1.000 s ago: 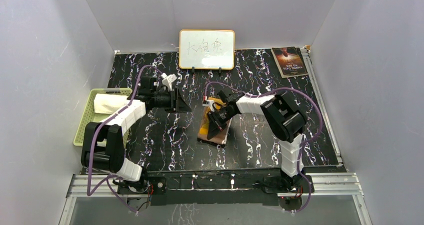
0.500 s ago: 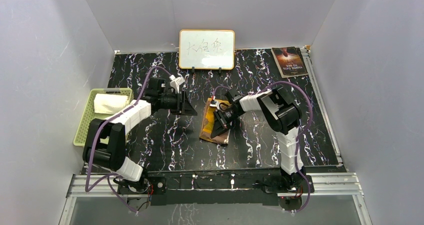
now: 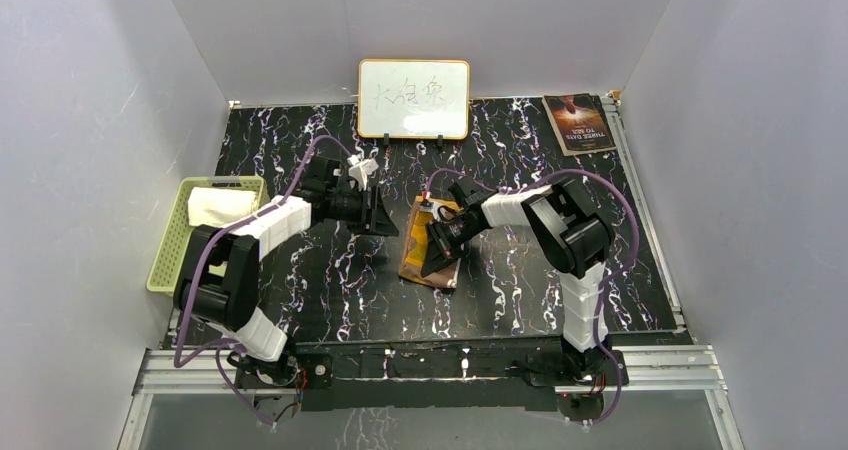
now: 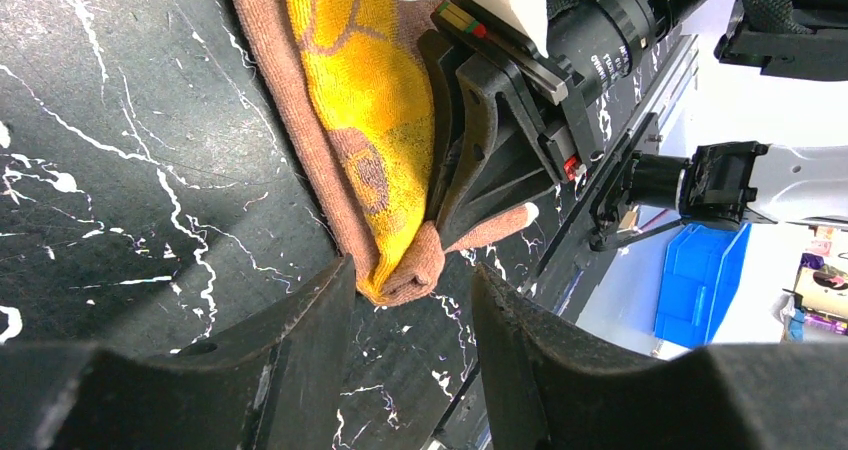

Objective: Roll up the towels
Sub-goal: Roll the towel at the center of the board.

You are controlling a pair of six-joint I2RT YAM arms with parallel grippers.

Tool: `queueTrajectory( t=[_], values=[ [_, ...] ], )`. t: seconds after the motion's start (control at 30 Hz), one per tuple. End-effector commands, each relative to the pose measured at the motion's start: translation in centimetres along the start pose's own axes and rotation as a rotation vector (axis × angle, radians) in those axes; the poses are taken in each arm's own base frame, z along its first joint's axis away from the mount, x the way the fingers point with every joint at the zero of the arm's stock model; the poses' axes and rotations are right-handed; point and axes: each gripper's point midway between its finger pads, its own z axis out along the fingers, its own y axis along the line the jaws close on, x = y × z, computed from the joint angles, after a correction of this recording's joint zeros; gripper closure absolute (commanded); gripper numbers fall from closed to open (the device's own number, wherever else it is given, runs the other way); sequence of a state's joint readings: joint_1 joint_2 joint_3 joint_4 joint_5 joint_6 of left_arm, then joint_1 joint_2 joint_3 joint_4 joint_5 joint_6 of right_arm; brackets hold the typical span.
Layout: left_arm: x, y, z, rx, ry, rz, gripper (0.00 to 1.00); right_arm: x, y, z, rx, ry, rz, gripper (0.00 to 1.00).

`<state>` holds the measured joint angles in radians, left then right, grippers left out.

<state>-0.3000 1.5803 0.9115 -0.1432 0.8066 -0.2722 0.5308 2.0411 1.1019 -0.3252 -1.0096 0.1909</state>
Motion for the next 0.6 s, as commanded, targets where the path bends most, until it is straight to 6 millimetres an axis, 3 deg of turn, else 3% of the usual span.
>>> queueTrajectory(
  t=[0.0,0.17,0.3,0.57],
  values=[
    [-0.6,-1.1,0.1,0.009,0.009,0.03,0.56,0.8,-7.5,0.7,0.251,-0.009,-0.049,1.0],
    [-0.7,-1.6,0.4,0.002,0.032,0.054,0.57,1.3,-6.7,1.3,0.145,0.032,-0.053,1.0],
    [-0.6,-3.1,0.7,0.06,0.042,0.08,0.62,1.5,-6.7,1.4,0.087,0.052,-0.013,1.0],
    [3.7,-7.0,2.9,0.209,0.133,0.111,0.84,1.8,-8.4,1.3,0.097,0.088,0.08,1.0]
  ],
)
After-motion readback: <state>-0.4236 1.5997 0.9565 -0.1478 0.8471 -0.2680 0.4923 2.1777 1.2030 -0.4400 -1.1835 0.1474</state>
